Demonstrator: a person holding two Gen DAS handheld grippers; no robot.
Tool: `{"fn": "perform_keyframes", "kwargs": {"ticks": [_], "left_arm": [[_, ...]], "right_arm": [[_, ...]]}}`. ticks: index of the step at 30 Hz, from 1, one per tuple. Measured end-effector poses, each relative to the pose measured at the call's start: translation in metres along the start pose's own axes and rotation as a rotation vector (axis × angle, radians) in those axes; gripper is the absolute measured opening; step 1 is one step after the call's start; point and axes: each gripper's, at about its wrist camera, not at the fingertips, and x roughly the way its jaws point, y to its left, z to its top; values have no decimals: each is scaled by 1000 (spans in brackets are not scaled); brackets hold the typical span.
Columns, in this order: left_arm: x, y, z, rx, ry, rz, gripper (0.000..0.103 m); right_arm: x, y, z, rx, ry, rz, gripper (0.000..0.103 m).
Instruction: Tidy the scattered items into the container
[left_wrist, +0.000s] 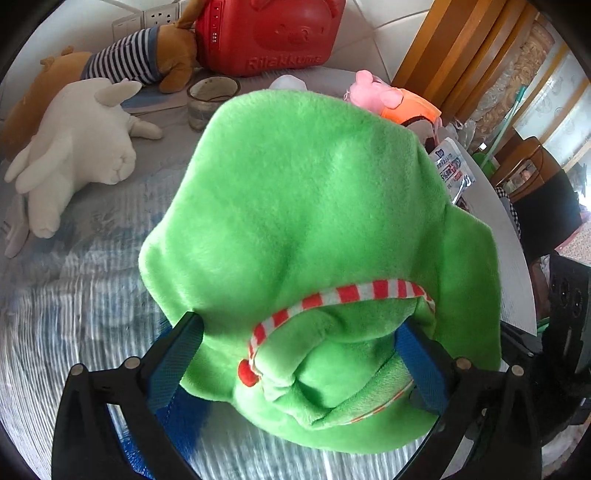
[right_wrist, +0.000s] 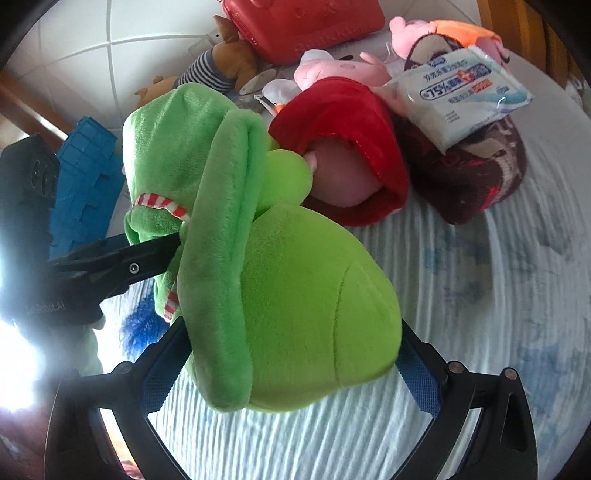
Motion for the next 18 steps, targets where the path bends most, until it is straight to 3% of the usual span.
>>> {"fn": "perform_keyframes", "kwargs": {"ticks": [8, 13, 15, 18], "left_arm": [[15, 11, 1, -17, -19, -46, 103], [16, 16, -5, -29, -92, -48, 102], [11, 15, -11, -39, -123, -51, 90], [-6, 6, -17, -20, -146, -54, 72]], "right_arm": [[18, 1, 9, -21, -5, 13, 103], [32, 2, 11, -29, -33, 51, 103], [38, 4, 12, -28, -45, 61, 103], [30, 21, 9, -58, -66, 3, 103]]}}
